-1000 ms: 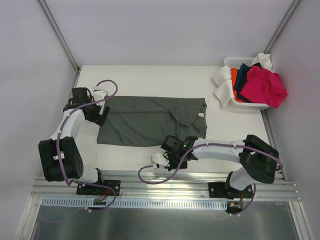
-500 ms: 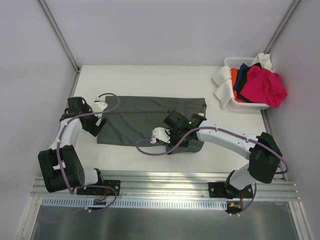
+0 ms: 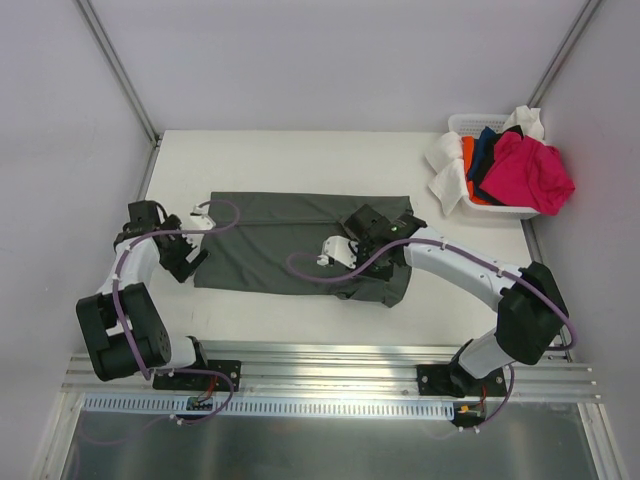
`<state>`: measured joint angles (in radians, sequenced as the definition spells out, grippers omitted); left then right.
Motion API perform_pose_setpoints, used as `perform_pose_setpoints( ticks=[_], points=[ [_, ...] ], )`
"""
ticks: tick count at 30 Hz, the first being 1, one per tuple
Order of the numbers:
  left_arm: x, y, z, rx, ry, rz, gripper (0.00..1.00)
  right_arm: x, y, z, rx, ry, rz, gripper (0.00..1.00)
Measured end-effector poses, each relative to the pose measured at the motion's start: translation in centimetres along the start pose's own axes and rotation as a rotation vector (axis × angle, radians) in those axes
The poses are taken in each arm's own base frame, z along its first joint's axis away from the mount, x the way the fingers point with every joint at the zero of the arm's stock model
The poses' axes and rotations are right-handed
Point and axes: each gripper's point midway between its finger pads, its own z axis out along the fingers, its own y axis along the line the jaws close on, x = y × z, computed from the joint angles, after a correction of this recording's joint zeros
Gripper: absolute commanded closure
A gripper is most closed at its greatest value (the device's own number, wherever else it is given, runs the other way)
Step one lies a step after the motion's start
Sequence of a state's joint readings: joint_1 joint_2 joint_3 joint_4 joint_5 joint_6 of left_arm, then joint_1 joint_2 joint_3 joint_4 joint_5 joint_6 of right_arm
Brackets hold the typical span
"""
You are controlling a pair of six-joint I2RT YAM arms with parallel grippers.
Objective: Fold and stack the t-shirts
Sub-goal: Grap the side of the flattened tshirt closest away from the robot with both arms
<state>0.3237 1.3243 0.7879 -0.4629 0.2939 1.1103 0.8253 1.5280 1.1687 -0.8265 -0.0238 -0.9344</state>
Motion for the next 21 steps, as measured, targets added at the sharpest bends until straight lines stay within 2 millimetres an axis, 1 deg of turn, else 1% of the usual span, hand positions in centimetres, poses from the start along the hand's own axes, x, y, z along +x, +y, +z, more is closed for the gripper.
perform_pose_setpoints(
  ticks=[6,11,19,21],
  points=[
    [-0.2,-2.0,0.8,0.107,-0.005,-0.142,0.11,-0.2,-0.5,-0.2,0.012,-0.009,0.006,1.00],
    [-0.3,-3.7,0.6,0.167,-0.005,-0.226,0.14,-0.2,-0.8,-0.2,0.017,-0.013,0.014,1.00],
    [0.4,-6.1,0.0,0.224,0.018,-0.284,0.18,-0.3,-1.2,-0.1,0.025,-0.018,0.021,0.99],
    [0.3,-6.4,-0.1,0.235,0.019,-0.304,0.19,-0.4,-1.3,0.1,0.024,-0.017,0.021,0.99]
  ],
)
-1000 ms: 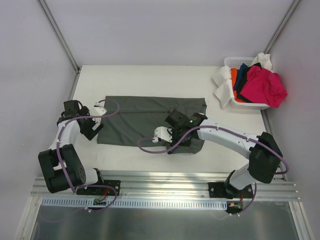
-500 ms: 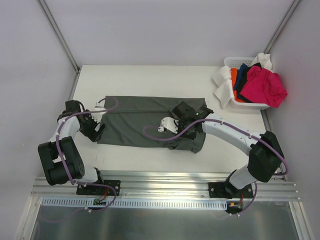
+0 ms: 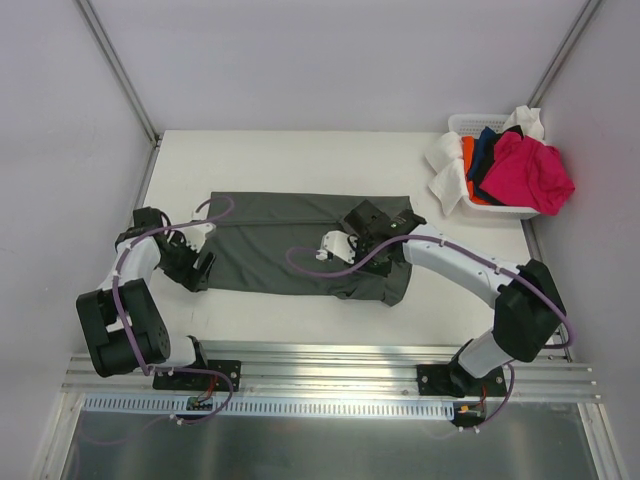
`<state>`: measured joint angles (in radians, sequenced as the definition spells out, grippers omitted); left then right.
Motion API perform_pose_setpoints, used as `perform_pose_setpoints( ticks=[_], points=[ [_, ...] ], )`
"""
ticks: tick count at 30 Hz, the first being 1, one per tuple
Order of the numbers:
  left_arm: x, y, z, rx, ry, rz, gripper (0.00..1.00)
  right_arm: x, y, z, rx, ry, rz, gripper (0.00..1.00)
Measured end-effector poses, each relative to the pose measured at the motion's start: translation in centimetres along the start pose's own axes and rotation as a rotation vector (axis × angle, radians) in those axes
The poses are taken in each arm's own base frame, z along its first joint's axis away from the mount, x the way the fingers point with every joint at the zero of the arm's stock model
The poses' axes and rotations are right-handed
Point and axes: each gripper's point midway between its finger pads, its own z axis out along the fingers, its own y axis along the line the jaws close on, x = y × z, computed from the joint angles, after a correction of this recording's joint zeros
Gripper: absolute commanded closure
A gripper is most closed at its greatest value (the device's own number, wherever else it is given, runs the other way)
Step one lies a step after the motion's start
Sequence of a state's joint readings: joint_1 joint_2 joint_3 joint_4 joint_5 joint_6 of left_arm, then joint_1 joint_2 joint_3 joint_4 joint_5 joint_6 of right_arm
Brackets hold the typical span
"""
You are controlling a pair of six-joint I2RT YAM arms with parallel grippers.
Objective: Fold and stack the t-shirts
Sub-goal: Grap the side of the flattened tshirt closest away from the robot with both arms, then fold the other side of the tshirt into a rectangle
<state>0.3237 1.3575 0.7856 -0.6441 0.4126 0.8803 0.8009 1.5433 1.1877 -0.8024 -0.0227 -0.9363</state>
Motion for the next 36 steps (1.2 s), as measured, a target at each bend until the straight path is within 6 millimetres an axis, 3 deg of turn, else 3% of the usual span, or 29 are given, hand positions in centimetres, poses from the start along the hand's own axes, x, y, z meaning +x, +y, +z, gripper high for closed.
perform_pose_setpoints(
  ticks=[3,4,6,10,12,19,20,28,36],
  points=[
    [0.0,-0.3,0.1,0.011,0.000,-0.041,0.25,-0.2,-0.2,0.1,0.003,-0.003,0.001,0.99],
    [0.1,-0.5,0.2,0.022,0.005,-0.062,0.34,-0.3,-0.3,0.1,0.004,-0.004,0.001,0.99],
    [0.3,-1.0,0.7,0.058,0.017,-0.107,0.41,-0.4,-0.3,0.1,0.005,-0.005,0.001,0.99],
    [0.6,-1.9,1.2,0.109,0.035,-0.164,0.44,-0.5,-0.4,0.1,0.008,-0.009,0.001,0.99],
    [0.7,-2.2,1.2,0.119,0.039,-0.178,0.52,-0.5,-0.4,0.1,0.008,-0.009,0.002,0.99],
    [0.9,-2.5,1.0,0.130,0.047,-0.198,0.88,-0.4,-0.6,0.1,0.011,-0.011,0.005,0.99],
    [0.9,-2.6,1.0,0.132,0.049,-0.202,0.98,-0.4,-0.6,0.1,0.012,-0.011,0.005,0.99],
    [0.5,-2.3,0.1,0.116,0.035,-0.199,1.00,0.6,-1.8,0.0,0.034,0.003,0.038,1.00],
    [-2.2,-0.6,-1.7,0.079,-0.023,-0.171,1.00,2.0,-6.6,-2.1,0.142,-0.004,0.131,1.00]
  ],
)
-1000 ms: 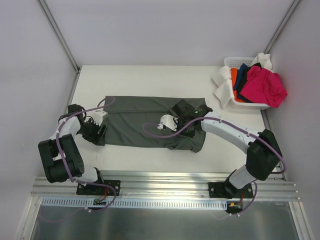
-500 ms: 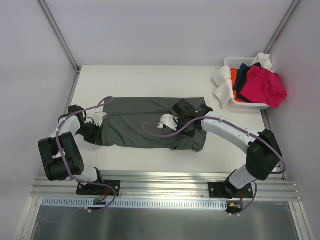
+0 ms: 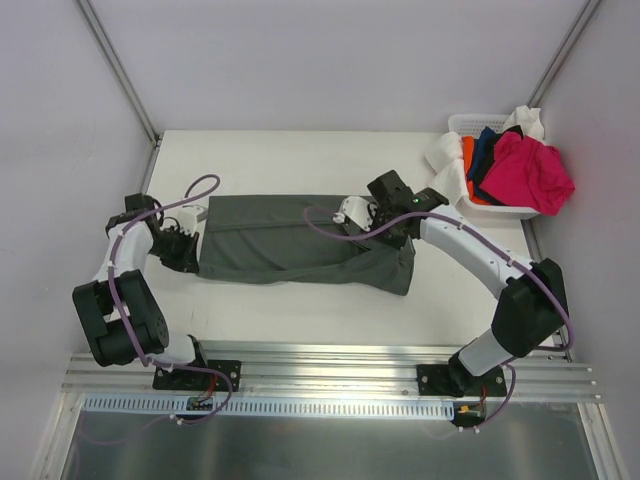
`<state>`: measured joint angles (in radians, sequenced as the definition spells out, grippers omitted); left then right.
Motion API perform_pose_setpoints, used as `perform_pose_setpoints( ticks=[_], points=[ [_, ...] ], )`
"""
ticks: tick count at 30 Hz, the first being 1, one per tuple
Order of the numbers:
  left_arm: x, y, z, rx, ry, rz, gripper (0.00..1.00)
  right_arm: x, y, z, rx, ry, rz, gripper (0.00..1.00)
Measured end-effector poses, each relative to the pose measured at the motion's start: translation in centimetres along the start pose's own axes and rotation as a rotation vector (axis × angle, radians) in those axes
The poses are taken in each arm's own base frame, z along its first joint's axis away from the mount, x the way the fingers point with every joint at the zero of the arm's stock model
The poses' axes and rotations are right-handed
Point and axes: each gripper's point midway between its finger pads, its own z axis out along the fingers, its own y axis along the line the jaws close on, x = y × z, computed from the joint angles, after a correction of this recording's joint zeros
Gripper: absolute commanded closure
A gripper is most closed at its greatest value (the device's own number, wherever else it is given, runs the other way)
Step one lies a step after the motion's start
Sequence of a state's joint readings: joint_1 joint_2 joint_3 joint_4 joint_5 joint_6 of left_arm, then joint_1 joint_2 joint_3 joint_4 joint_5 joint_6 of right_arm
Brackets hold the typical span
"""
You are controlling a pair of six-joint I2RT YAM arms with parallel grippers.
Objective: Fold and stack the t-shirts
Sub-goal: Fold the other side of the tshirt into a rectangle
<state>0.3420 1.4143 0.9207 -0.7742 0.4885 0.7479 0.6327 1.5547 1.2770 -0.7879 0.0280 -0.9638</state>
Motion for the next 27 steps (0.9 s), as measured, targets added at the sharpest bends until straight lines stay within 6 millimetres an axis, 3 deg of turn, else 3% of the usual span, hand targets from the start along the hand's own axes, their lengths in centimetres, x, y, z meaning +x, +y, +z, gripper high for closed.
perform_pose_setpoints(
  ticks=[5,10,16,25,26,27],
  points=[
    [-2.3,0.6,-0.9,0.009,-0.037,0.011,1.00,-1.1,-3.1,-1.5,0.076,-0.034,0.018,0.99],
    [-4.3,1.7,-0.9,0.032,-0.049,-0.003,1.00,-2.5,-6.0,-1.6,0.122,-0.048,0.030,0.99],
    [-7.5,3.8,-1.3,0.027,-0.075,-0.022,1.00,-3.7,-8.9,-0.2,0.151,-0.046,0.036,0.99],
    [-12.4,7.9,-0.2,0.028,-0.104,-0.088,1.00,-3.7,-13.3,2.9,0.190,-0.011,0.066,0.99],
    [-12.7,8.3,0.2,0.030,-0.103,-0.092,0.74,-3.5,-13.8,3.3,0.193,-0.005,0.070,0.99],
    [-12.9,8.5,0.5,0.033,-0.099,-0.090,0.59,-3.5,-14.2,3.7,0.196,0.000,0.072,0.99]
  ],
)
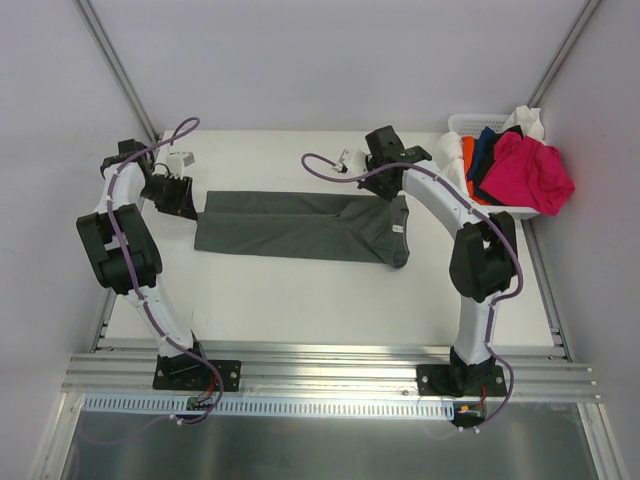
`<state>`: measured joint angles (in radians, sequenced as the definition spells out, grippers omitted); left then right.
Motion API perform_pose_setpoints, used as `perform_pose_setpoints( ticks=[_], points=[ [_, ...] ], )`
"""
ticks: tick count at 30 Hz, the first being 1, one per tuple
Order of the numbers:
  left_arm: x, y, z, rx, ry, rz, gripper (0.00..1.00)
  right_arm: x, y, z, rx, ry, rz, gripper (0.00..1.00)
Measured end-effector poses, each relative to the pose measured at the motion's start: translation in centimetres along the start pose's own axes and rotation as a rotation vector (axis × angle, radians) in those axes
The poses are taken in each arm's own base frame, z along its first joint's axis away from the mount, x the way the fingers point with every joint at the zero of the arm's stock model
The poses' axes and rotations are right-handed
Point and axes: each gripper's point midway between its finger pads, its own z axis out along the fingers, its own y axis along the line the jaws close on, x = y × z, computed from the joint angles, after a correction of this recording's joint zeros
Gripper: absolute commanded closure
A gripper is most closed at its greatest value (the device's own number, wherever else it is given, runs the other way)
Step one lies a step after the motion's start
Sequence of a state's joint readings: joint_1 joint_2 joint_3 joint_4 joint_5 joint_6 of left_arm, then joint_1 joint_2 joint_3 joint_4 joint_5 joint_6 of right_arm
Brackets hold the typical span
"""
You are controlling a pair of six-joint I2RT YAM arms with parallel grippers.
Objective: Fold and stack the t-shirts
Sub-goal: Fold the other side of the tshirt into a rectangle
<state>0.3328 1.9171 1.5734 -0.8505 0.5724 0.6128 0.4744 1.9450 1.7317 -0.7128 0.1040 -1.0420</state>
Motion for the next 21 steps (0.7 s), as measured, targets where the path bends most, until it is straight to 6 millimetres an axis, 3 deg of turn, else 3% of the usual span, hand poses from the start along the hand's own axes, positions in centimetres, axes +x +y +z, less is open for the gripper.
perform_pose_setpoints(
  ticks=[1,2,4,5,8,11,14,18,21],
  points=[
    [-0.1,0.1,0.3,0.005,0.006,-0.010,0.45,0.0,-0.4,0.5,0.006,0.005,0.001,1.00],
    [-0.2,0.2,0.7,0.006,0.012,-0.020,0.25,0.1,-0.7,1.0,0.013,0.011,0.001,0.99],
    [-0.2,0.3,1.2,0.013,0.022,-0.040,0.09,0.2,-1.1,2.1,0.021,0.026,0.001,0.92],
    [-0.2,0.3,1.3,0.014,0.025,-0.048,0.07,0.2,-1.3,2.7,0.027,0.035,0.000,0.70],
    [0.0,0.1,1.3,0.020,0.033,-0.069,0.06,0.5,-1.6,4.2,0.048,0.063,0.000,0.36],
    [-0.4,-0.4,1.0,0.024,0.021,-0.083,0.06,0.7,-2.1,4.5,0.083,0.082,0.006,0.28],
    [-1.5,-1.7,-0.2,0.029,-0.023,-0.084,0.07,0.5,-2.7,3.3,0.136,0.078,0.019,0.26],
    [-3.6,-4.9,-1.9,0.049,-0.096,-0.030,0.07,0.7,-1.5,-0.5,0.151,0.062,0.036,0.26],
    [-3.8,-7.4,-1.4,0.098,-0.096,-0.003,0.06,0.8,0.4,-3.5,0.107,0.024,0.075,0.26]
  ],
)
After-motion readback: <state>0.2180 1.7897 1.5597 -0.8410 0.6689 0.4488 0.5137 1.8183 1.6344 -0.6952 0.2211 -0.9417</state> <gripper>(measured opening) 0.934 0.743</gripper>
